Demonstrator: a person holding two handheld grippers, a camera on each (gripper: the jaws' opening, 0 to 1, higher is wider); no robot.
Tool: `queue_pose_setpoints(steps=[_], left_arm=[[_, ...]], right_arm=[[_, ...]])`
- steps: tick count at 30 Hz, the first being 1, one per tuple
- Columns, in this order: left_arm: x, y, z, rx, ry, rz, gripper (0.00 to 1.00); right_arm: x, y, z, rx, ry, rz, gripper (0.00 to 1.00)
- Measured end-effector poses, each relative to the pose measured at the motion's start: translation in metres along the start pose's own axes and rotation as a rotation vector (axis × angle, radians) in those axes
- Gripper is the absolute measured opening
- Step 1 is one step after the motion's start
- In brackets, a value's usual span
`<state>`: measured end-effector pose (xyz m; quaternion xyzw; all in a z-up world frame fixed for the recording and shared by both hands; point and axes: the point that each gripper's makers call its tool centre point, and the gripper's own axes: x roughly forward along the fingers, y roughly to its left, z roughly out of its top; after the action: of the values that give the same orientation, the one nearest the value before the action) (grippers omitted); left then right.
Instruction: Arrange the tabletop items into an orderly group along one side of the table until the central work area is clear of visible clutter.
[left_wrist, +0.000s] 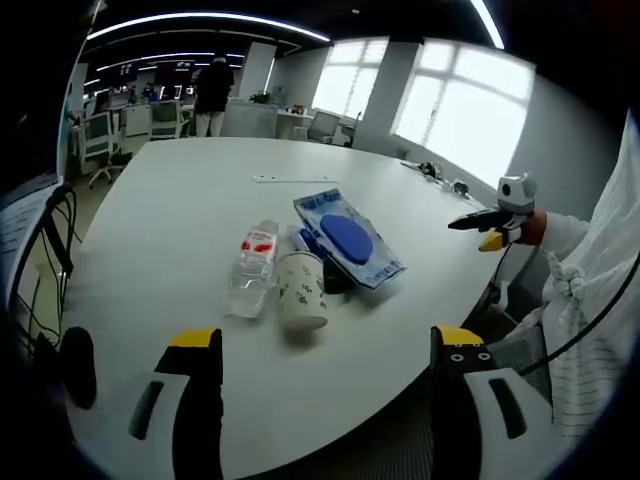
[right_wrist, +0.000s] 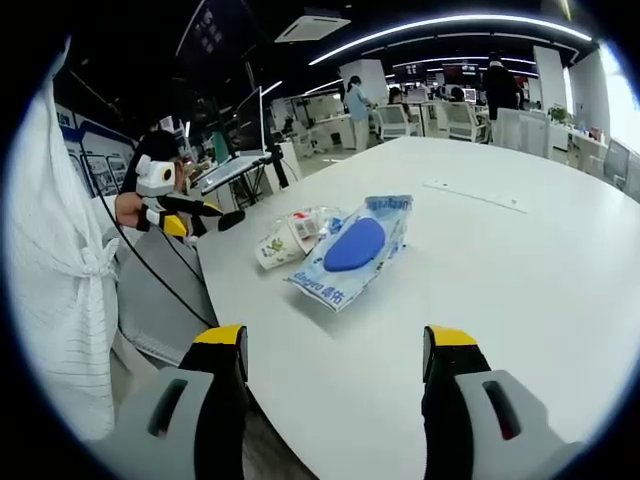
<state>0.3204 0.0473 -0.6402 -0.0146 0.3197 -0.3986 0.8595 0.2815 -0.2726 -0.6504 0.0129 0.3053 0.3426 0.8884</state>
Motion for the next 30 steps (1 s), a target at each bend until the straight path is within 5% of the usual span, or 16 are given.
queue_pose_setpoints(steps=[30], left_arm=[[-0.001, 0.001, 0.001, -0.002, -0.005, 0.004, 0.88]], right_arm=[[0.004, 0.009, 0.006, -0.008, 0.001, 0.002, 0.7]])
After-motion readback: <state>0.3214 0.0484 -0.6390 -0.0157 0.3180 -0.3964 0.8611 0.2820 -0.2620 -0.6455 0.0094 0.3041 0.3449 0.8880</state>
